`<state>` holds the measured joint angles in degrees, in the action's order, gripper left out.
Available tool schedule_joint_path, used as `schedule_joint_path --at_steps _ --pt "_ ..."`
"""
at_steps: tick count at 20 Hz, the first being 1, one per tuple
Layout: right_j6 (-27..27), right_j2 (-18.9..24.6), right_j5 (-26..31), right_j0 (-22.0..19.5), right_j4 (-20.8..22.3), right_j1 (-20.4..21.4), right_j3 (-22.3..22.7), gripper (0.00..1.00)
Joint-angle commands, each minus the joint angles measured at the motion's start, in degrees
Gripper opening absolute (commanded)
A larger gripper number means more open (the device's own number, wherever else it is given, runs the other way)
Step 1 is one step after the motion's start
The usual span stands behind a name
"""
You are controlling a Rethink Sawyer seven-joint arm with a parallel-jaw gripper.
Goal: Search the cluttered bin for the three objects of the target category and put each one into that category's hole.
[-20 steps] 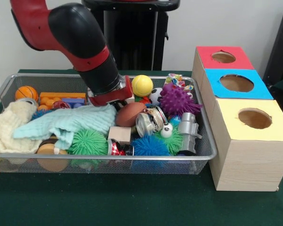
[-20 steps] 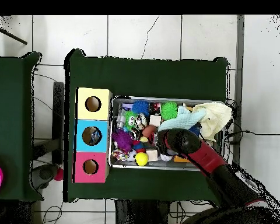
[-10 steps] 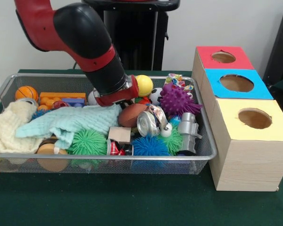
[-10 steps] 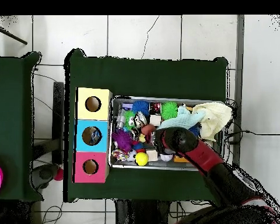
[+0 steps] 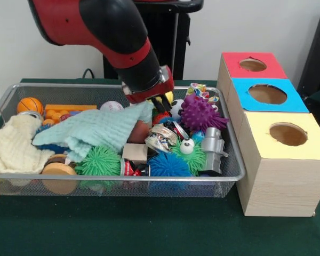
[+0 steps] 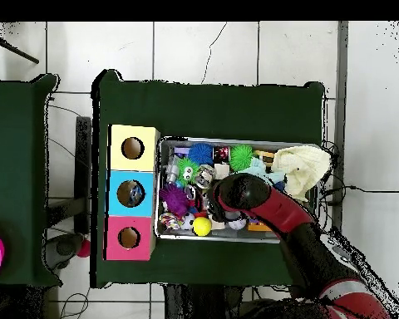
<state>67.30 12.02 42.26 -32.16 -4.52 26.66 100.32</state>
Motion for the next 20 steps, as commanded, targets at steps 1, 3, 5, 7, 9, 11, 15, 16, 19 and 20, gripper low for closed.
schedule_joint_path --at_steps 1,3,5,7,9,11,15,16,19,20 --pt "12.76 -6.86 16.45 4.89 3.73 4.11 -8.99 0.00" --pt "13.18 -7.80 19.41 5.78 4.24 4.74 -10.16 0.00" --pt "13.28 -8.40 21.00 6.39 4.56 4.96 -10.84 0.00" --pt "13.22 -8.43 20.72 6.39 4.12 5.08 -10.57 0.00" --pt "12.97 -8.47 20.76 6.47 3.91 4.89 -10.81 0.00" --pt "12.70 -8.49 20.21 6.49 3.38 4.80 -10.56 0.00" --pt "12.83 -8.42 19.34 6.56 2.25 4.86 -10.10 0.00" --pt "12.95 -8.29 18.97 6.62 1.81 4.86 -10.02 0.00" --pt "13.37 -8.21 18.71 6.91 1.07 4.88 -10.17 0.00" --pt "13.42 -8.18 18.66 7.08 1.04 4.62 -10.70 0.00"
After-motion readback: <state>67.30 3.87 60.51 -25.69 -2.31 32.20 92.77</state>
